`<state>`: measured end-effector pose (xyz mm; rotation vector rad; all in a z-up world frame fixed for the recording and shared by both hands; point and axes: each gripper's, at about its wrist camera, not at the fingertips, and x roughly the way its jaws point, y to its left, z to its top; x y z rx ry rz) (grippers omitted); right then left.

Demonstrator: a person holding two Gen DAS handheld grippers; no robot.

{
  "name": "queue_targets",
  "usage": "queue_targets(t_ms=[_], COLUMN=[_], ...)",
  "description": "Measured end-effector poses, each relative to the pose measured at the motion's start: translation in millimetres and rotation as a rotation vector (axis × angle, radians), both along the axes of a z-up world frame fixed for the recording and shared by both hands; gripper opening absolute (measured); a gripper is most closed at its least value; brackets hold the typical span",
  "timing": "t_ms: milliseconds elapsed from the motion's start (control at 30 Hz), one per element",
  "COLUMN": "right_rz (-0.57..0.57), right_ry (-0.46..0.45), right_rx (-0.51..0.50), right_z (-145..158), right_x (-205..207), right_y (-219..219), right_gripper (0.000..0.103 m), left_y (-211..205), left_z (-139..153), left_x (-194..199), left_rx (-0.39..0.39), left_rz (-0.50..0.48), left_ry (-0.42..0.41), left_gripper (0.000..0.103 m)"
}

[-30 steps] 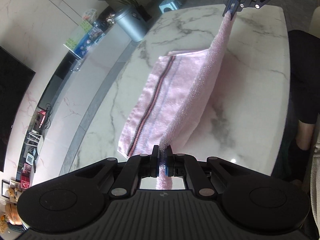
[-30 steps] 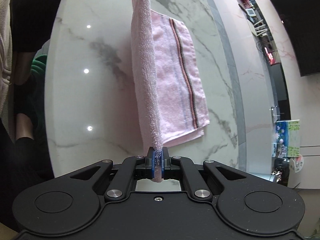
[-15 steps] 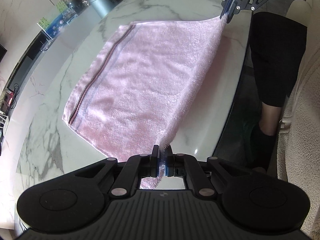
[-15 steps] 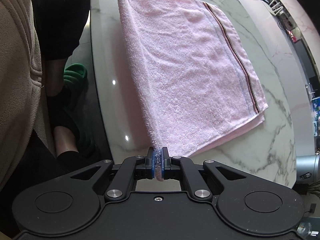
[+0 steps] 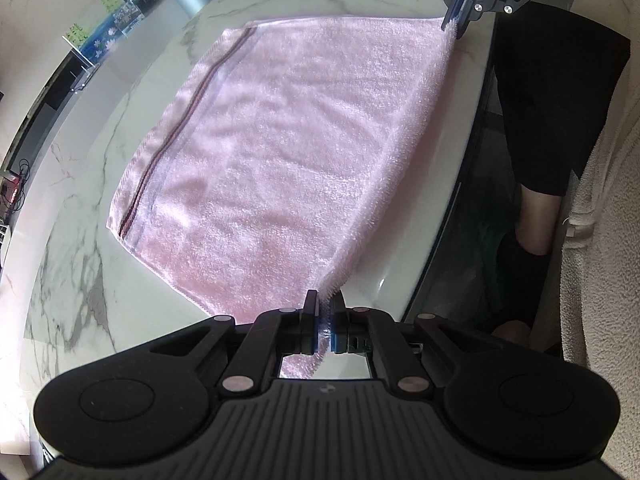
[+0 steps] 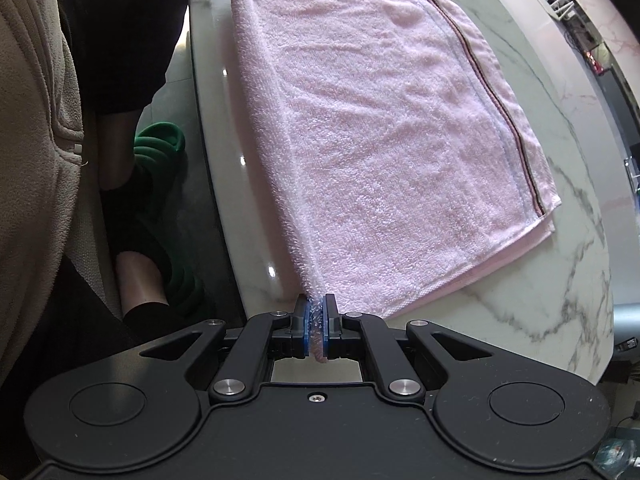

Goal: Fold towel
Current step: 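Lay the folded half over the other half with both grippers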

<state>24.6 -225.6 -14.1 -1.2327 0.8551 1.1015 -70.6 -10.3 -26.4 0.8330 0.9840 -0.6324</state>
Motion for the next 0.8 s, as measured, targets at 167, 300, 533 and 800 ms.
queue_targets(t_ms=[167, 300, 533, 800], right_rz=[0.003, 0.0, -0.009, 0.007], right_ry=[-0.003, -0.007, -0.009, 0.025], right_rx=[-0.014, -0.022, -0.023, -0.03], right_z=[-7, -11, -8, -1], right_x=[-4, -7, -15, -24], right_y=[1, 0, -5, -7], right_gripper=[0.003, 0.003, 0.004, 0.003], left_y=[0, -1, -2, -1], left_z=[-7, -13, -14, -10], left_x=[-1, 0, 1, -2], left_rx=[0.004, 0.014, 0.018, 0.032], left_rz=[0.006, 0.01, 0.002, -0.049], left_ry=[0.009, 0.007, 0.007, 0.02], left_gripper=[0.004, 0.004, 0.004, 0.004])
